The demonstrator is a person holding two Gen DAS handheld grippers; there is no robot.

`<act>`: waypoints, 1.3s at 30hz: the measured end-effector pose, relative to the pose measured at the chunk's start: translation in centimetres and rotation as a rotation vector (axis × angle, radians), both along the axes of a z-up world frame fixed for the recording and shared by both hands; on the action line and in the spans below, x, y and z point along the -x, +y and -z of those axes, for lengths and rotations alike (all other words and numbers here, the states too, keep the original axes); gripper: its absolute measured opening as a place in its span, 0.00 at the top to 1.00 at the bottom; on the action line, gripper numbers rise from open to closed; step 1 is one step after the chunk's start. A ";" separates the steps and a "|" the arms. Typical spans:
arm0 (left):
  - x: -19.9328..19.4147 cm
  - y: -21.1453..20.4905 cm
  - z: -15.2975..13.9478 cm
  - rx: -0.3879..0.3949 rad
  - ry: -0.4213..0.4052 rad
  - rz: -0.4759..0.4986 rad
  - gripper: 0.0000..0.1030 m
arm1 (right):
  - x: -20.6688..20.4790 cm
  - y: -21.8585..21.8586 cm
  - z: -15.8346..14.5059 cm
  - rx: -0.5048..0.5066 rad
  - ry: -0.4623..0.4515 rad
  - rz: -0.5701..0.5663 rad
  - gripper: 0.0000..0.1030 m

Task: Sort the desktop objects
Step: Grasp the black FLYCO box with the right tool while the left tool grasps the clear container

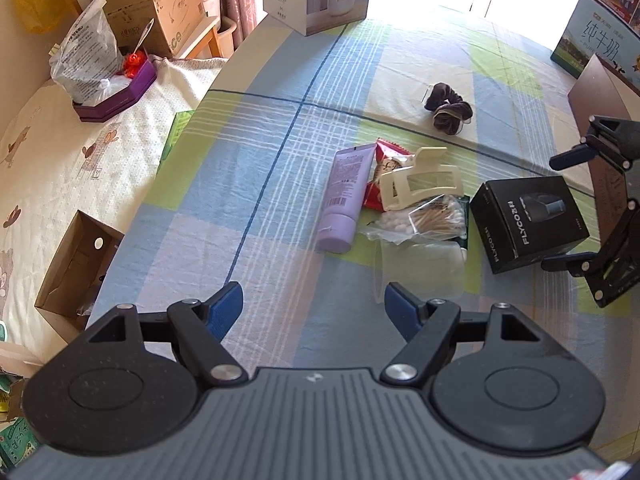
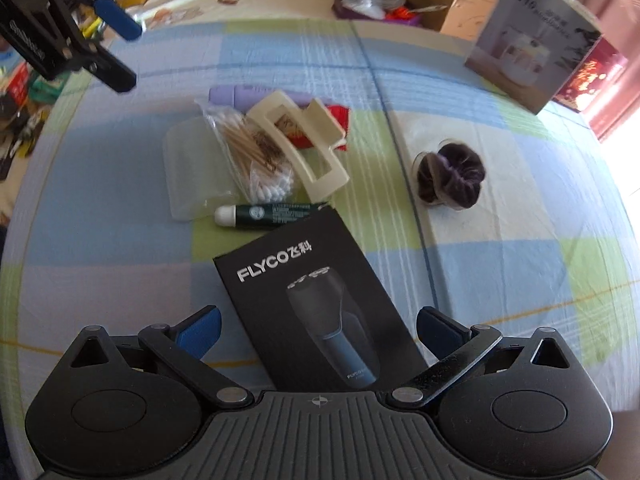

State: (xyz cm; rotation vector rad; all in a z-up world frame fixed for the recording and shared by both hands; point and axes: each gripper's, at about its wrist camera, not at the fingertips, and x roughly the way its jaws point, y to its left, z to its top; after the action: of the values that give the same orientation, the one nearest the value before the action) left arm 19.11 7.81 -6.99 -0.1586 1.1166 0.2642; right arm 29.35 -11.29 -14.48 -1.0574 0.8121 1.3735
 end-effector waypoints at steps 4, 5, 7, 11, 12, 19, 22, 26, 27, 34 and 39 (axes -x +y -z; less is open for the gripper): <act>0.2 0.2 0.3 0.003 0.006 -0.008 0.27 | -0.4 0.1 1.2 0.036 0.002 0.049 0.02; 0.3 0.3 0.4 0.004 0.007 -0.008 0.27 | -0.5 -0.1 1.3 0.046 0.024 0.072 0.04; 0.5 0.3 0.5 0.007 0.008 -0.005 0.27 | 0.0 -0.6 1.4 0.060 0.061 0.097 0.18; 0.5 -0.1 1.0 0.013 0.009 0.011 0.27 | 1.7 -1.9 2.3 0.094 0.082 0.224 0.24; 0.4 -0.2 1.1 0.015 0.008 0.017 0.27 | 2.0 -2.4 2.3 0.078 0.099 0.270 0.25; -0.3 -1.9 1.6 0.026 -0.008 0.094 0.27 | 3.2 -6.2 1.8 -0.034 0.164 0.631 0.26; -0.7 -2.7 1.9 0.034 -0.016 0.129 0.27 | 4.0 -7.6 1.4 -0.070 0.189 0.781 0.26; -1.2 -4.1 2.6 0.047 -0.023 0.188 0.25 | 4.8 -9.8 1.0 -0.111 0.213 0.937 0.26; -1.3 -4.5 2.8 0.047 -0.023 0.204 0.24 | 5.0 -10.4 0.9 -0.122 0.220 0.971 0.26; -2.9 -6.8 4.8 0.007 -0.029 0.276 0.23 | 5.3 -13.8 0.2 -0.145 0.210 1.125 0.26; -4.0 -7.3 5.8 -0.024 -0.032 0.278 0.23 | 5.4 -15.7 0.1 -0.154 0.212 1.184 0.26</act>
State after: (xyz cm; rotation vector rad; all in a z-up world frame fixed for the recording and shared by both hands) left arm 23.16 0.49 -12.78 0.0139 1.0890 0.0269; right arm 23.98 -27.03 -14.58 -0.1671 1.1836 0.4973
